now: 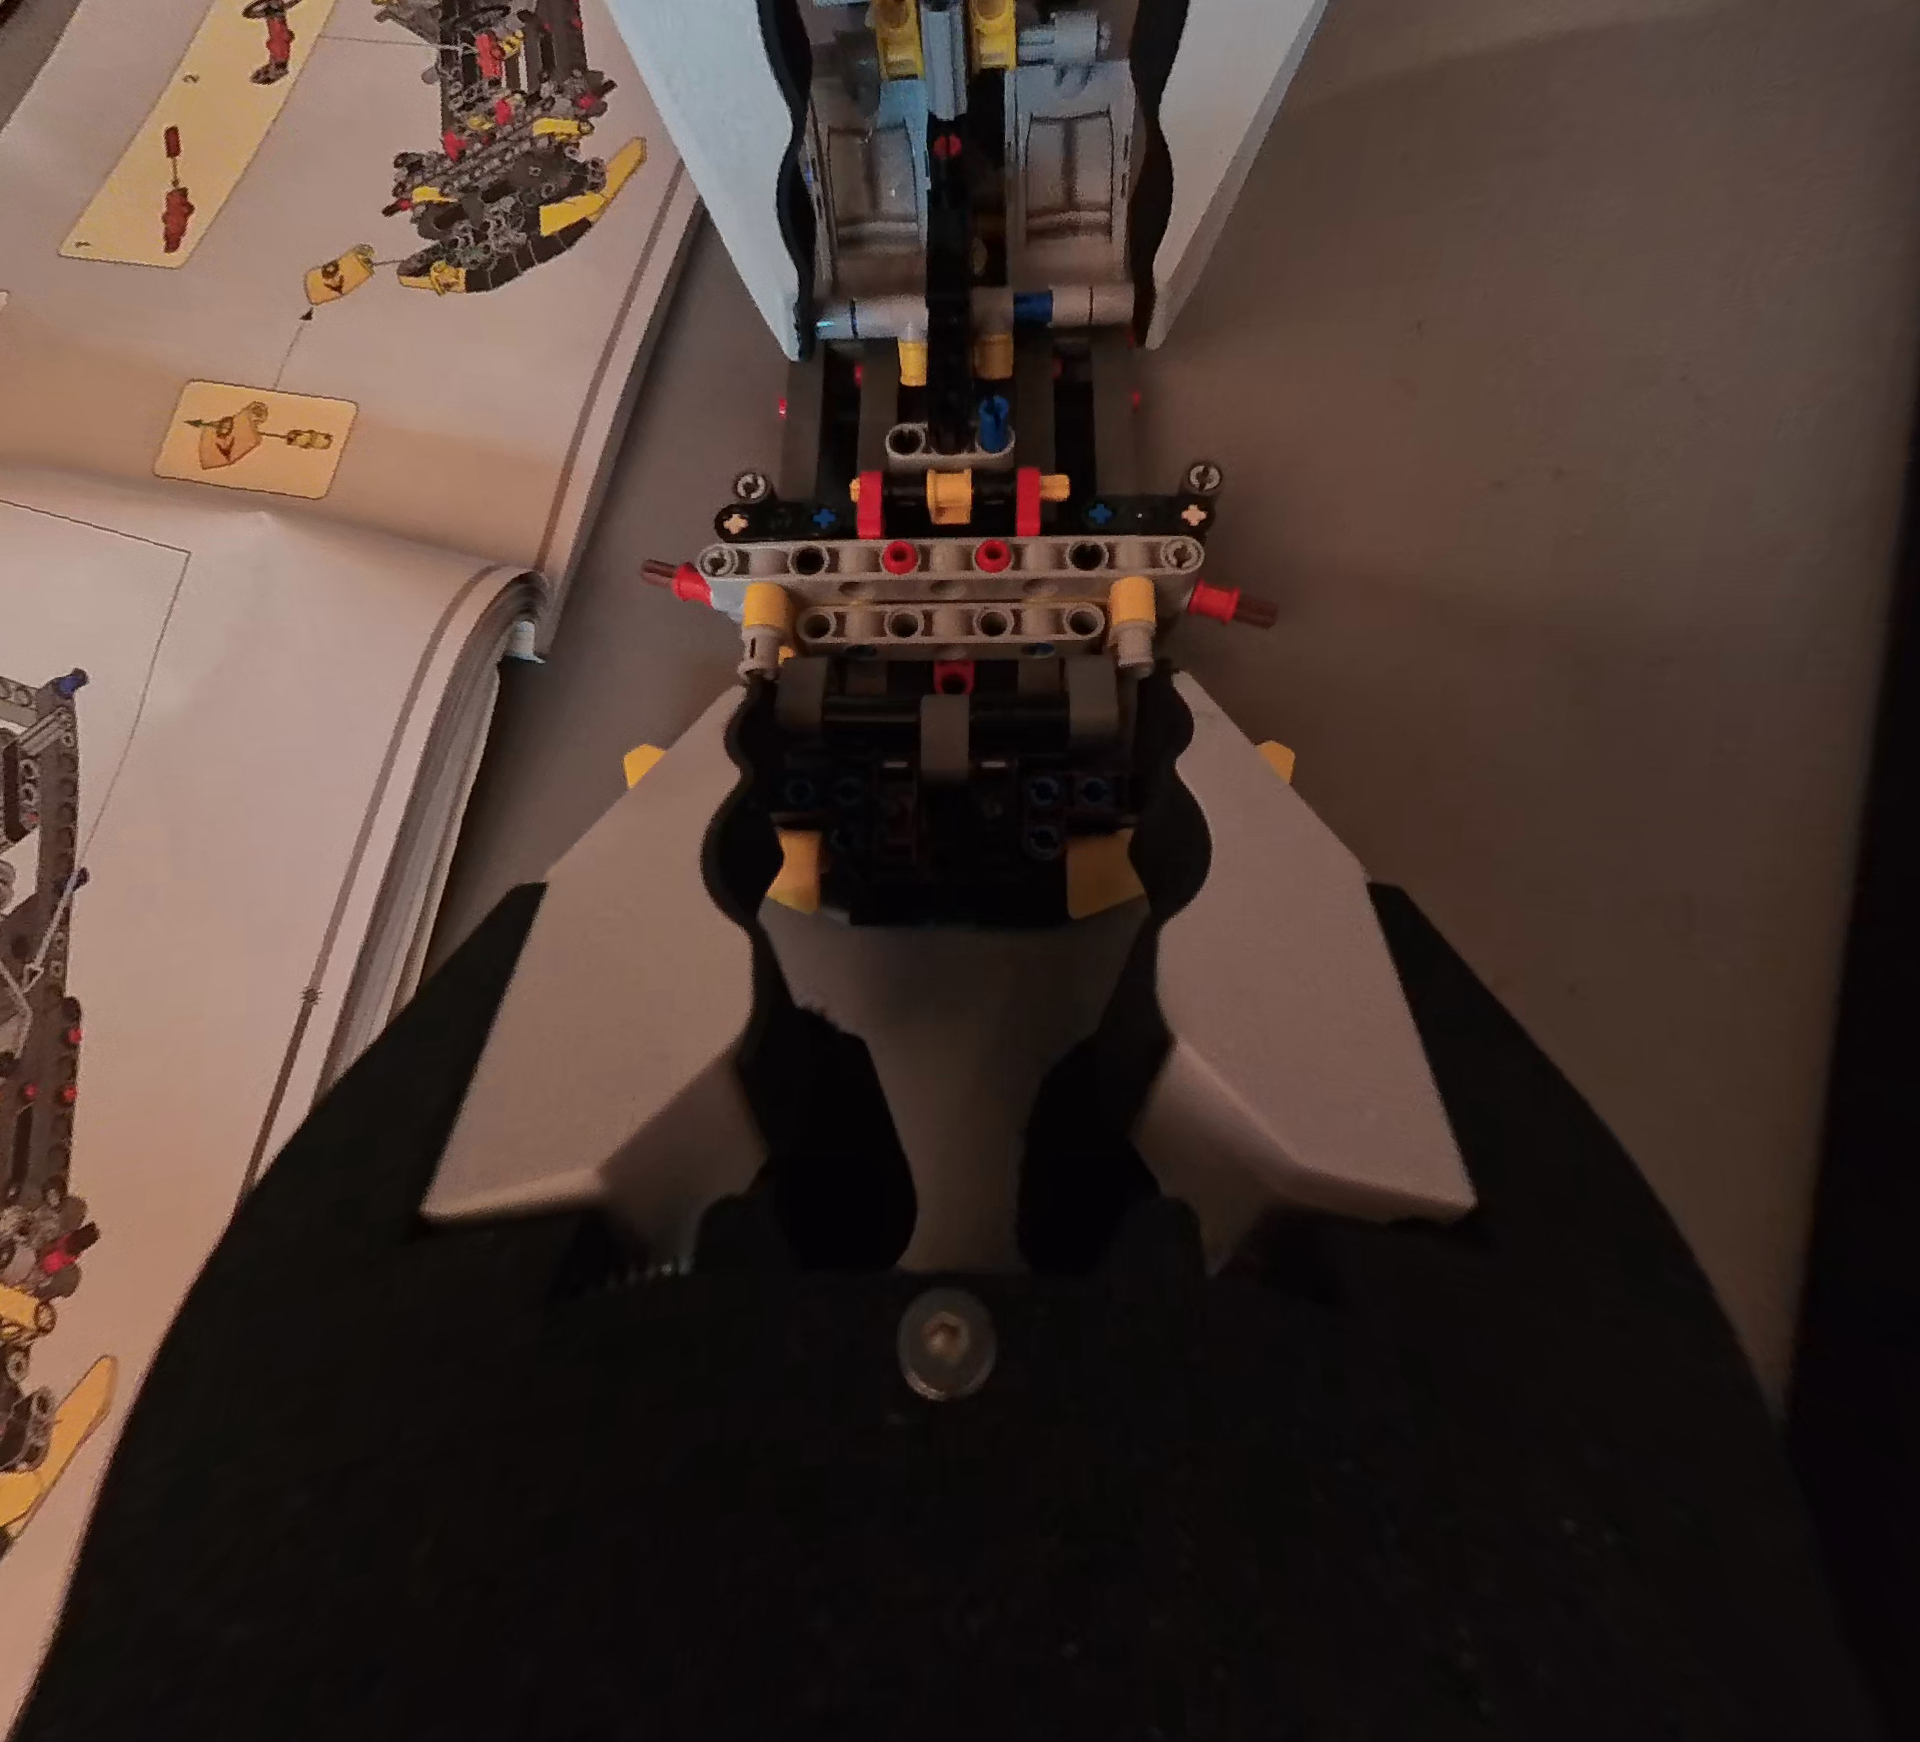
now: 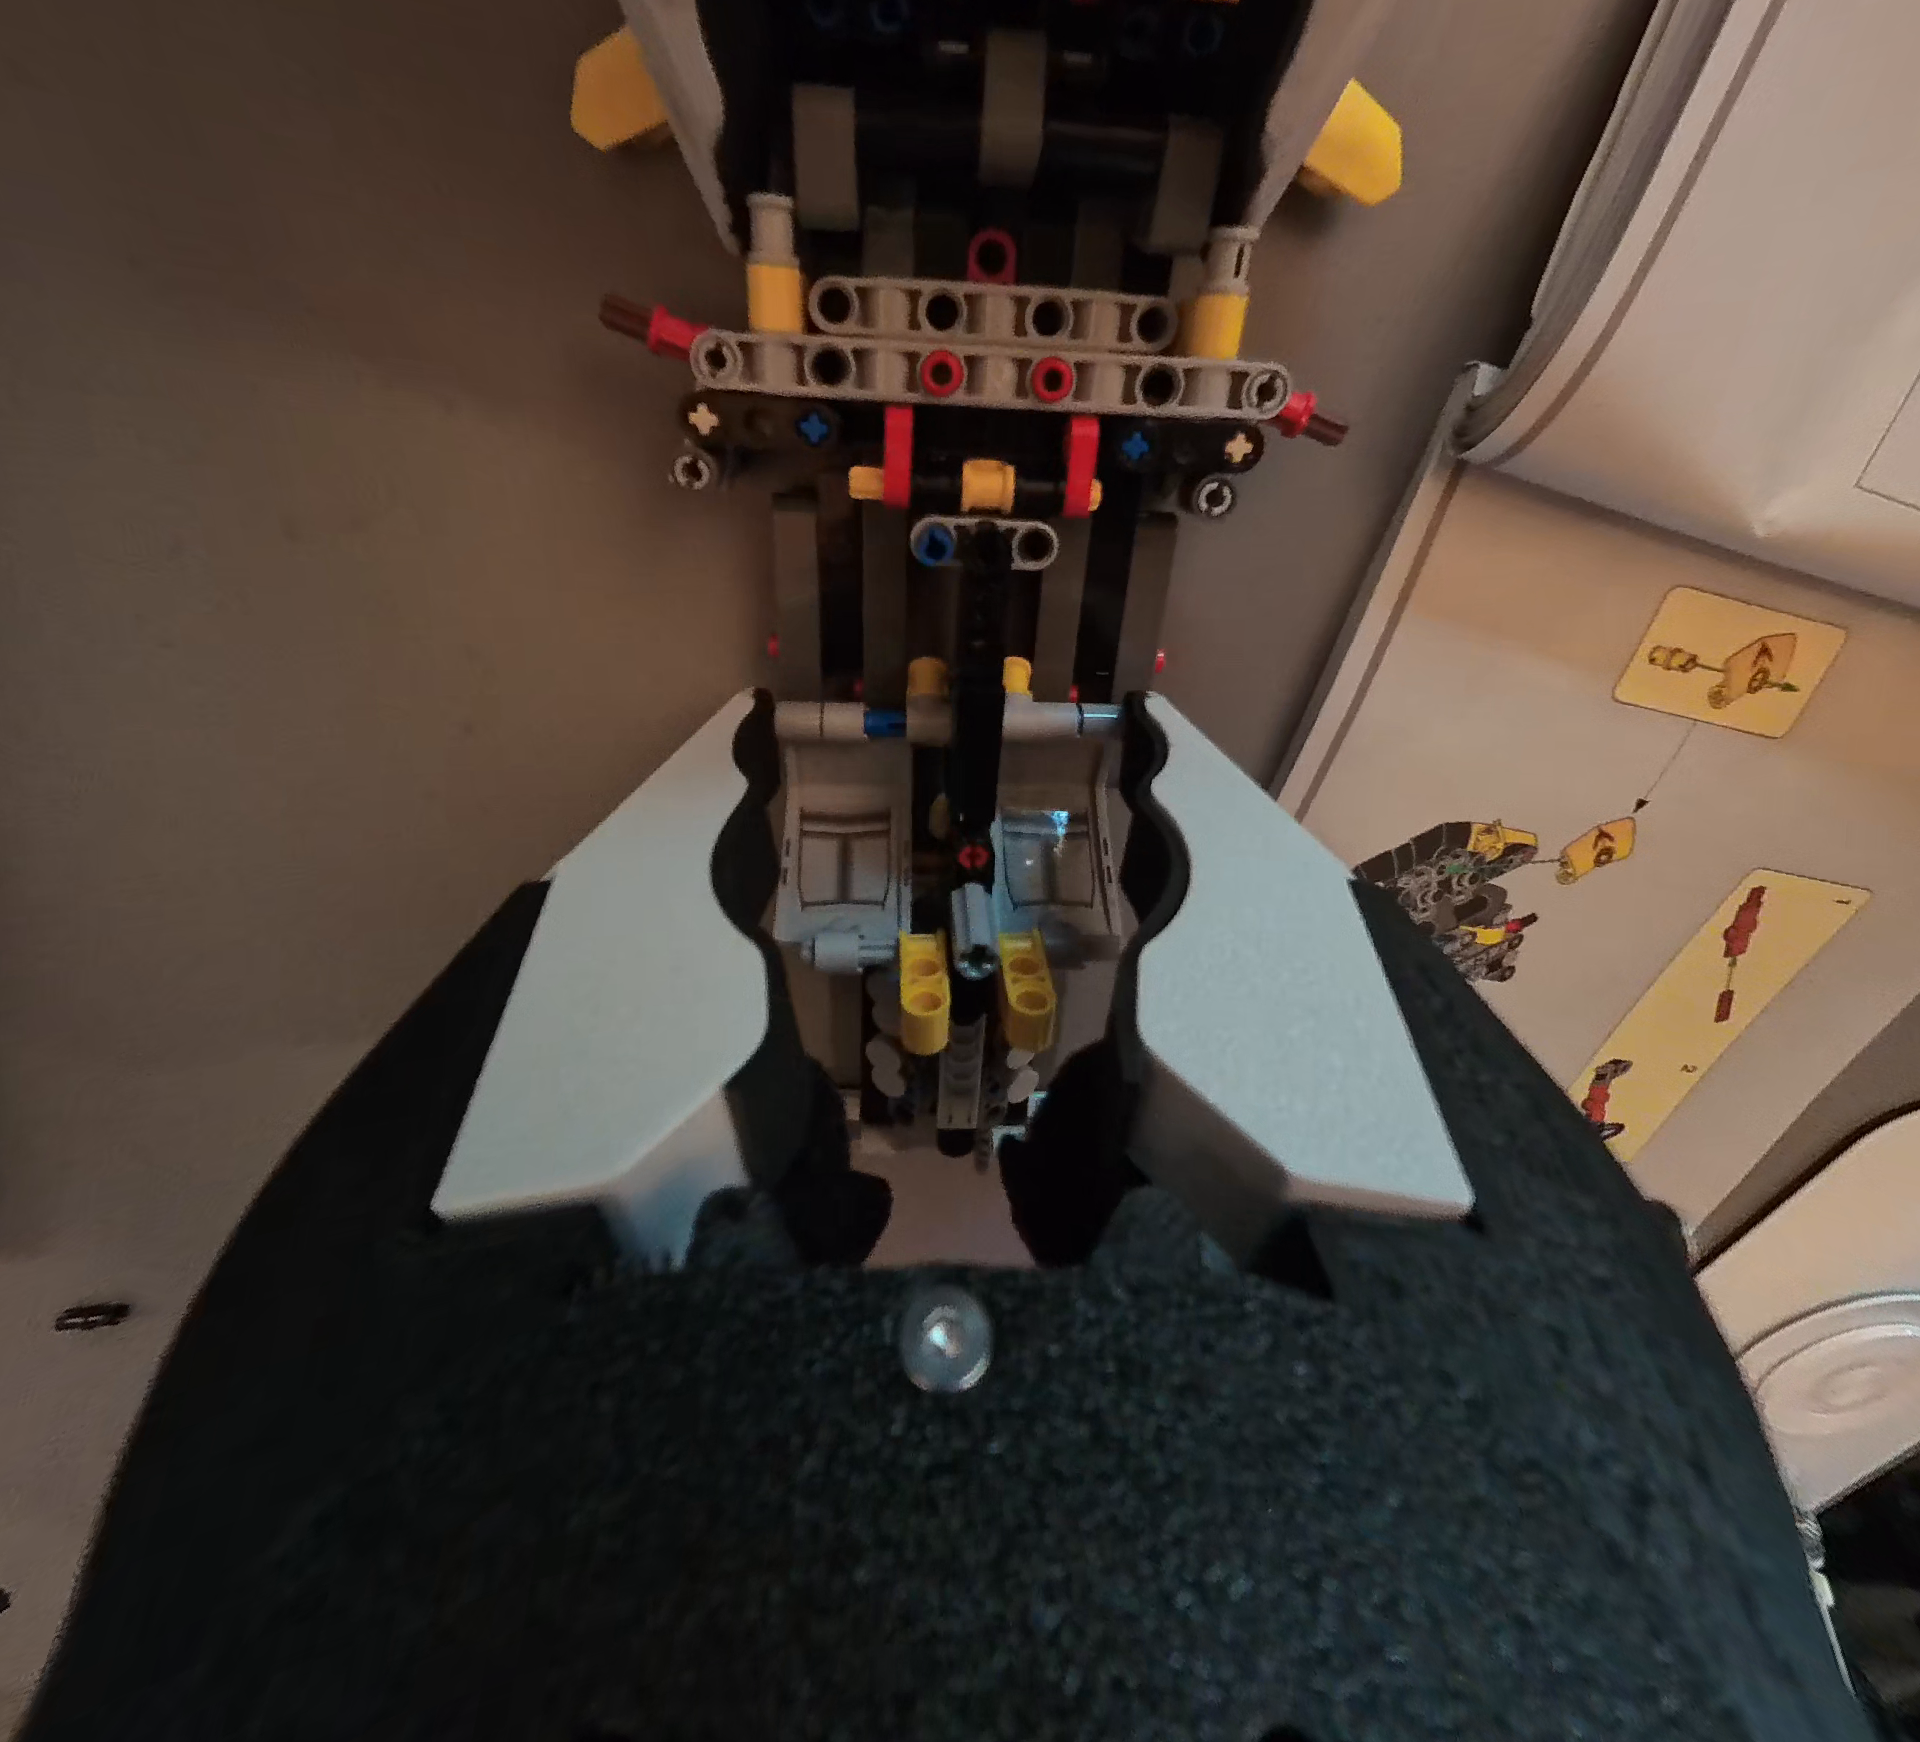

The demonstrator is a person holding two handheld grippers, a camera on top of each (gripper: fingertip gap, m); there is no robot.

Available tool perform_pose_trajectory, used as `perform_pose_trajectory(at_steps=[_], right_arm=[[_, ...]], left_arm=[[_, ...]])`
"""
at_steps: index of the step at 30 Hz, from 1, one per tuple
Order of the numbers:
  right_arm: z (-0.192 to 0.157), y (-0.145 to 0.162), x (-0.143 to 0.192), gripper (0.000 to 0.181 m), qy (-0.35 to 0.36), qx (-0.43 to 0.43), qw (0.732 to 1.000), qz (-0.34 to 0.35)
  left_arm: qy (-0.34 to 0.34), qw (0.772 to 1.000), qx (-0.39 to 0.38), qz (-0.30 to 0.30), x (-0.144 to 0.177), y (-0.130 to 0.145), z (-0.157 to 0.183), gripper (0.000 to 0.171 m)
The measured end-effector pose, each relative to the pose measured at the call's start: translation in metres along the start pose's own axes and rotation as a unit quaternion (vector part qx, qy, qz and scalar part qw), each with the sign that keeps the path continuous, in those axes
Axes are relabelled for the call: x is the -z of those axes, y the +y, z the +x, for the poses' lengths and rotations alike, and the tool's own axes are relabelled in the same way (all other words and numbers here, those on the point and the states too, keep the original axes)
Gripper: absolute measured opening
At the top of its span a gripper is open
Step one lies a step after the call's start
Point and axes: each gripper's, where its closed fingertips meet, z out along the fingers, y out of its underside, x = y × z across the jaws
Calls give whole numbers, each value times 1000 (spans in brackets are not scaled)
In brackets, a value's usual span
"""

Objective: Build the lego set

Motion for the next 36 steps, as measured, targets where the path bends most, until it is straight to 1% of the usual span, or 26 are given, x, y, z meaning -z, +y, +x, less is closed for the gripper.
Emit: perform_pose_trajectory(at_steps=[10, 15, 16, 19, 20, 23, 26, 29, 36], right_arm=[[-2, 0, 2, 64, -8, -3, 1000, 6], [-1, -1, 1, 64, -12, -29, 999, 7], [-1, -1, 1, 64, -7, -33, 999, 5], [0, 1, -2, 66, 31, 3, 1000, -5], [0, 1, -2, 66, 32, 4, 999, -7], [-1, 0, -1, 65, 10, -20, 1000, -3], [-1, 1, -1, 65, 18, -3, 1000, -7], [-2, 0, 1, 65, -8, -23, 1000, 14], [-1, 2, -1, 65, 12, -7, 1000, 7]], left_arm=[[-2, 1000, -5, 1, 0, 0, 0, 65], [-1, 1000, 0, 0, -1, 0, 0, 65], [-1, 1000, 0, 0, -1, 0, 0, 65], [-1, 1000, -1, 0, -1, 0, 0, 65], [-1, 1000, -1, 0, 0, 0, 0, 65], [-1, 1000, 0, 0, -1, 0, 0, 65], [0, 1000, -1, 0, 0, 0, 1, 65], [1, 1000, 0, 1, 0, 0, 1, 65], [0, 1000, 1, 0, -1, 0, 1, 65]])
